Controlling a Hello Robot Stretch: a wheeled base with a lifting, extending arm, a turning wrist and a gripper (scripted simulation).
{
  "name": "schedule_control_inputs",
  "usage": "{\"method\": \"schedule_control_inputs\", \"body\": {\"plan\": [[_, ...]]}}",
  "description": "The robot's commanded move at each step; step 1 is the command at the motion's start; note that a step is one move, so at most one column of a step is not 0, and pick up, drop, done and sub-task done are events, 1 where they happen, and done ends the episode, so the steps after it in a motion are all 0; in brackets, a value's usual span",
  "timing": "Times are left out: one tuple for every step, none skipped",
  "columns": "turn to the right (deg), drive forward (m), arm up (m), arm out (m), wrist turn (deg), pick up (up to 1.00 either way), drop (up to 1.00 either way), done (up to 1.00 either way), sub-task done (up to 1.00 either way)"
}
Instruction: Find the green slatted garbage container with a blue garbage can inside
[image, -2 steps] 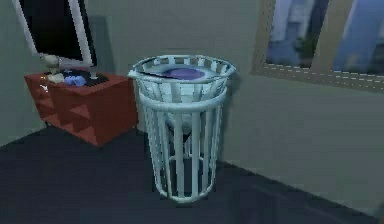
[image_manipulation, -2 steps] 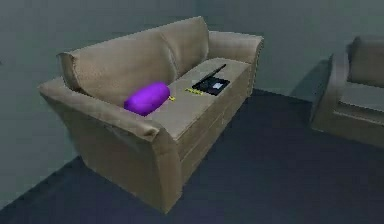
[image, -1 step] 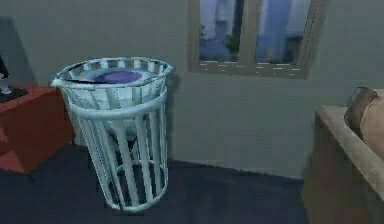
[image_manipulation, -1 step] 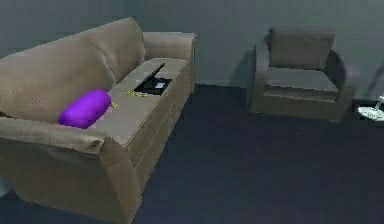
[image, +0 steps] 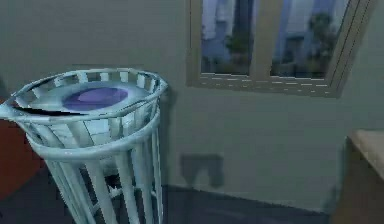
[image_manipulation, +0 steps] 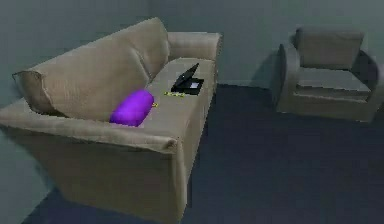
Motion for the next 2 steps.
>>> {"method": "schedule_control_inputs", "body": {"plan": [[-24.0,0.0,0.0,0.0,0.0,0.0,0.0,0.0,0.0],[0.0,0.0,0.0,0.0,0.0,0.0,0.0,1.0,0.0]]}}
